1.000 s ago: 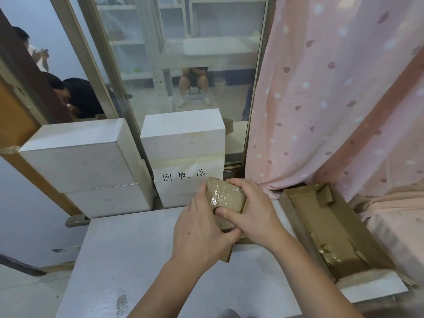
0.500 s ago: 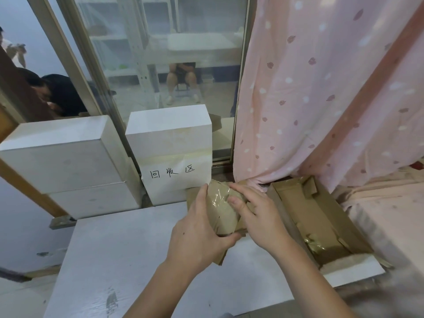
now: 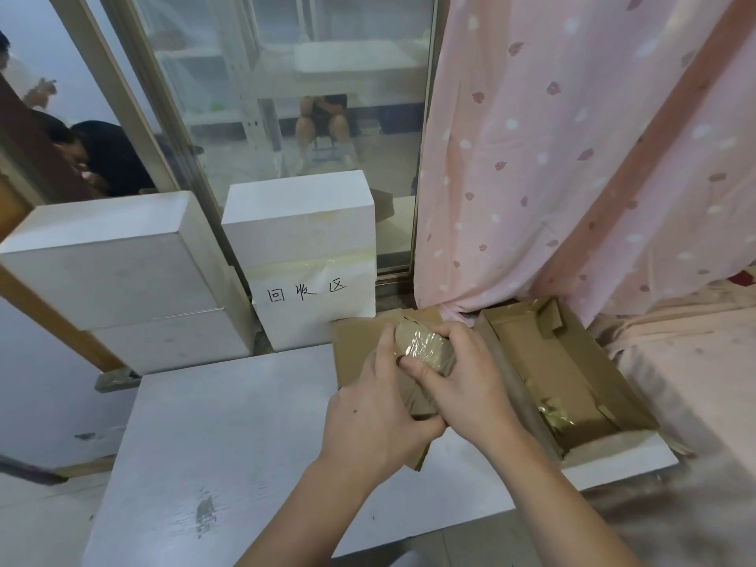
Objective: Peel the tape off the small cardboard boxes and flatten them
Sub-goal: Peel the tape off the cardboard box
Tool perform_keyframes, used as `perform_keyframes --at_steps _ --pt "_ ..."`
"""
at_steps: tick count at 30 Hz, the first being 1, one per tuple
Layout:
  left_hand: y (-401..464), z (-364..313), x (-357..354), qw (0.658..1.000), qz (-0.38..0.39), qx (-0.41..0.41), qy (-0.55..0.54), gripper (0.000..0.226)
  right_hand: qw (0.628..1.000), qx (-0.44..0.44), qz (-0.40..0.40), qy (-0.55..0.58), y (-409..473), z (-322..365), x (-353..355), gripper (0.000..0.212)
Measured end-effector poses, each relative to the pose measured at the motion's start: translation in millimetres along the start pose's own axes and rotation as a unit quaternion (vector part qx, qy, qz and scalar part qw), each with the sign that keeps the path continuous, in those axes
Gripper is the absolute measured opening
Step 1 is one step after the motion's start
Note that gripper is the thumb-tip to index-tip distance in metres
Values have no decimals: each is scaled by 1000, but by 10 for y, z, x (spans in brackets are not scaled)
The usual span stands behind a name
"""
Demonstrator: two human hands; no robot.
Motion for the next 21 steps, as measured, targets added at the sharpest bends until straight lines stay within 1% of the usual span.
perform_keyframes --at_steps 3,4,6,8,10,11,12,13,16,19,21 --pt "-27 4 33 1000 -11 1 11 122 1000 5 -10 20 -3 -4 -7 19" --pt "-35 24 32 1000 -11 5 12 124 1000 0 -10 25 6 -11 -10 16" --pt "-49 78 30 1000 -10 16 13 127 999 -12 6 38 21 -33 -39 17" --pt "-66 121 40 1000 -11 23 11 127 997 -26 42 60 24 -37 -96 27" --pt "-86 138 51 1000 -14 23 15 127 996 -27 81 39 -4 -4 -154 51" --pt "-95 140 50 999 -14 21 21 126 995 -24 91 25 -18 12 -176 59" --pt "-101 140 46 999 -14 20 29 126 995 -19 93 16 -24 22 -190 62" --pt "-103 137 41 999 -13 20 37 126 996 -14 90 9 -28 26 -194 62" --pt "-102 122 38 998 -15 22 48 124 998 2 65 -16 -31 11 -169 48" --pt "-103 69 53 998 -25 12 49 120 999 3 40 10 -64 -40 -150 33" --pt "-92 35 44 998 -29 3 60 119 999 7 27 20 -85 -72 -137 30"
Point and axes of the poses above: each hand's wrist, its own y-axis towards the middle knuckle, its own x-axis out of the back of the hand, z = x × y, the point moved 9 cm from there along y, towards the middle knuckle, and after that the axes turned 10 degrees about x, right-handed, at the moved point
